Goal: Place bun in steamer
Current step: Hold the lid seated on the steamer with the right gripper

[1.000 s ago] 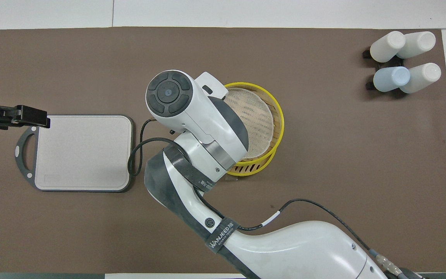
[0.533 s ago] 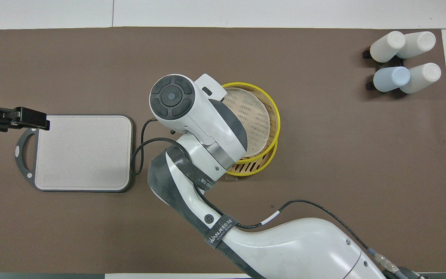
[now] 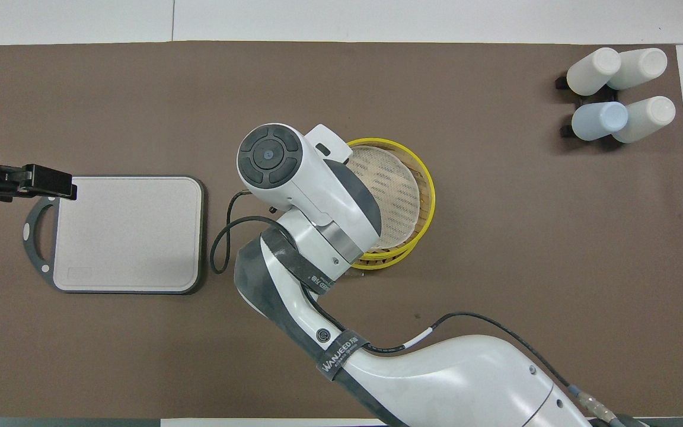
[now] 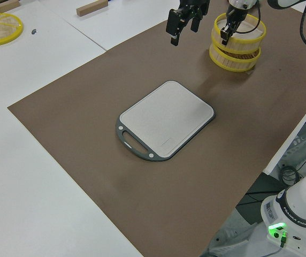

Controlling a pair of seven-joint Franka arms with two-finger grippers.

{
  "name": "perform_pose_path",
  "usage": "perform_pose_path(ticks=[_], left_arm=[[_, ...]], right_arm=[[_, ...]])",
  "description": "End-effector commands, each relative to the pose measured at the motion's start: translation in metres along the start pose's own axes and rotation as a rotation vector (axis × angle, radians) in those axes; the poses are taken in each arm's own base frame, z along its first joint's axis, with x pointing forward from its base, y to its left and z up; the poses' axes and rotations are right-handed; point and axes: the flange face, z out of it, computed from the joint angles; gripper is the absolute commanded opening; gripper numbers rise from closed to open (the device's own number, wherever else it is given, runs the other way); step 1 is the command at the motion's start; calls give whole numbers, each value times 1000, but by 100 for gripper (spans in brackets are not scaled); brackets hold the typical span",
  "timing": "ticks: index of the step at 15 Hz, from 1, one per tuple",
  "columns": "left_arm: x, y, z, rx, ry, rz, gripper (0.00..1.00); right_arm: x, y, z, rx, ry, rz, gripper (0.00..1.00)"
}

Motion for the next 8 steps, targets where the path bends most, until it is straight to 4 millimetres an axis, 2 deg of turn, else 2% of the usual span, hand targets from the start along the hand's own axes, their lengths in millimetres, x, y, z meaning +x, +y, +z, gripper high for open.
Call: perform_pose_path(ticks=[1, 8], left_arm=[[-7, -1, -3, -19, -4, 12, 100], [-8, -2, -5, -19, 1, 9, 100]], right_arm=[[-5, 6, -9, 17, 7, 15, 0], [-1, 1, -4, 69, 66, 19, 0]])
